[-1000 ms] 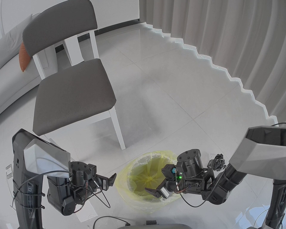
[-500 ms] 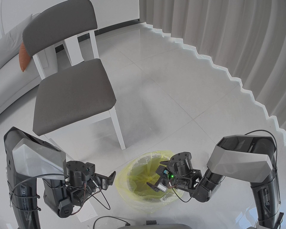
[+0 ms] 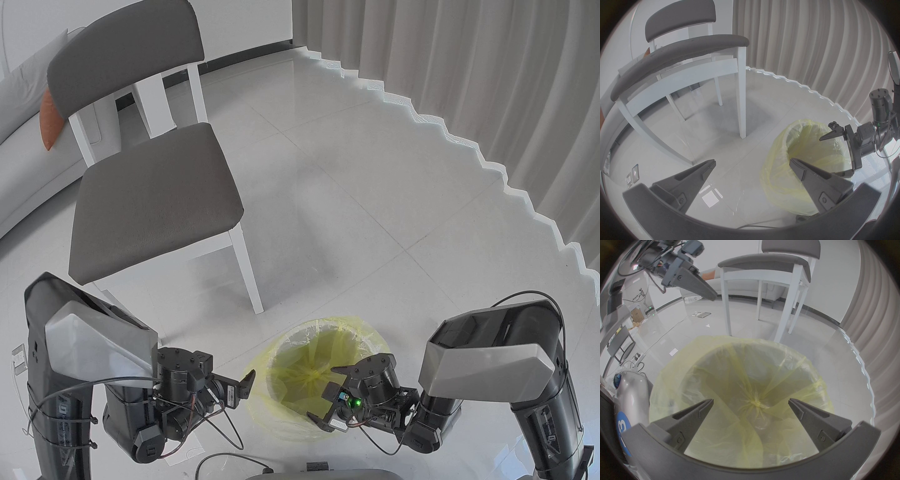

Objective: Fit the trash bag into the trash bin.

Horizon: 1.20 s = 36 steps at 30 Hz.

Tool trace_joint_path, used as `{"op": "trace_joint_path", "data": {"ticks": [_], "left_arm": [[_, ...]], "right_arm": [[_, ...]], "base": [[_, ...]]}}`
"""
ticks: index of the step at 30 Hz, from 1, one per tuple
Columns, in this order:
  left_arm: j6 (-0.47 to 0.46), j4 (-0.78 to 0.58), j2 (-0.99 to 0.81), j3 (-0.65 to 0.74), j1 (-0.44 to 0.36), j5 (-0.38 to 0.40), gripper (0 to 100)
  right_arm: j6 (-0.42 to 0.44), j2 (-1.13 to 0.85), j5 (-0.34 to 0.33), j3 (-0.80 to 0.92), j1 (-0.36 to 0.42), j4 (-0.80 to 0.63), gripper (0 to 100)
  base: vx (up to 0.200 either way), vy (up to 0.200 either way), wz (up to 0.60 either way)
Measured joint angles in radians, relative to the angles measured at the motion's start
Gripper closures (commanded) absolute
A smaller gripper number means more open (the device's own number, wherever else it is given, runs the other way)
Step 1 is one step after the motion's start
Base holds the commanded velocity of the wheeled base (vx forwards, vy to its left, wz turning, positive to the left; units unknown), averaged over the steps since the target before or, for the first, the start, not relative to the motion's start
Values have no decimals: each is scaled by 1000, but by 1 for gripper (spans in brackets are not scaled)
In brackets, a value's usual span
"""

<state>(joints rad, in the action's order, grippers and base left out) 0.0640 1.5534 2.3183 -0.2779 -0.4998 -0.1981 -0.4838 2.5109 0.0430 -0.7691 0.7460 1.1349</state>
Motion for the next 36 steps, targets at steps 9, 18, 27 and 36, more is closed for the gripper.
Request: {"op": "trace_joint_path", "data": {"ticks": [9, 18, 27, 36], "left_arm": [[-5, 0, 126, -96, 0, -3, 0], [-39, 0, 209, -130, 39, -1, 0], [-94, 0, 244, -126, 57, 3, 0], [-113, -169, 244, -220, 56, 7, 0]], "right_arm": [[2, 0, 36, 90, 74, 60, 0], [3, 7, 46, 114, 111, 77, 0], [4, 7, 46, 126, 118, 79, 0], [8, 4, 45, 146, 128, 83, 0]], "base": [[0, 0, 0], [0, 0, 0], [0, 0, 0], [0, 0, 0]]}}
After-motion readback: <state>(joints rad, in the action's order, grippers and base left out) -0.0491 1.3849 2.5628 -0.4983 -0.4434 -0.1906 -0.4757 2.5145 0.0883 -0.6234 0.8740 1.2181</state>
